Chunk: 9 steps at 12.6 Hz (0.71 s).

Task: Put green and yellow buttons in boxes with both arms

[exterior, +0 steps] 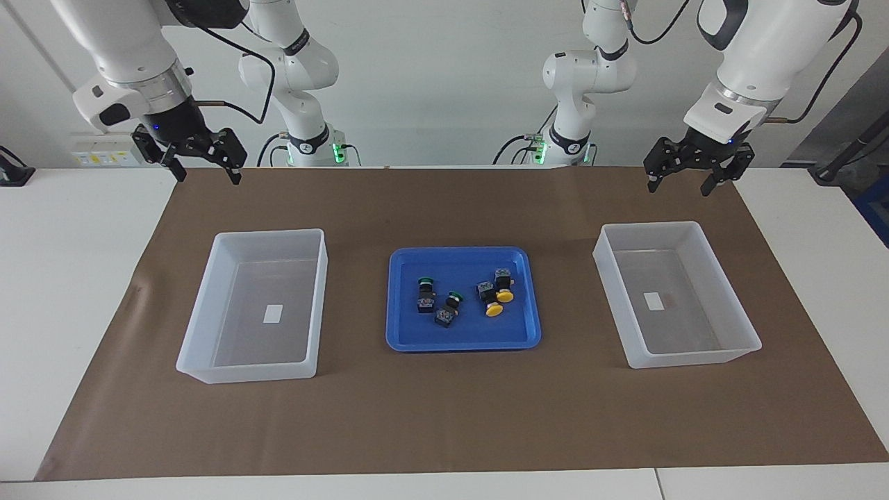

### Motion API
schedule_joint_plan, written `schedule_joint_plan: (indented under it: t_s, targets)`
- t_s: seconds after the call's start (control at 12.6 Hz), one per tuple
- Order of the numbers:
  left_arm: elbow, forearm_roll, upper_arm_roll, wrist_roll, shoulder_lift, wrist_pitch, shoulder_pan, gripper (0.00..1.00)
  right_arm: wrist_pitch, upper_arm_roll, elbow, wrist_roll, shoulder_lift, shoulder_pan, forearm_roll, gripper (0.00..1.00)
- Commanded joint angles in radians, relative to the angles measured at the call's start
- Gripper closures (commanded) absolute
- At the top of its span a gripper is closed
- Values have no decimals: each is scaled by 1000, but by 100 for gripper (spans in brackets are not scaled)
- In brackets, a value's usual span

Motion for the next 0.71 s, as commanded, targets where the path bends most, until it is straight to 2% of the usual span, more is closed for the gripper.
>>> schedule_joint_plan:
  t_s: [0.0,0.64]
  targets:
    - [-28,-14,-3,10,-27,6,12,0,6,7,-6,-27,-8,-11,15,0]
    - [-28,-13,-3,-1,-27,-2,10,0,5,10,-6,-27,-10,-4,15,0]
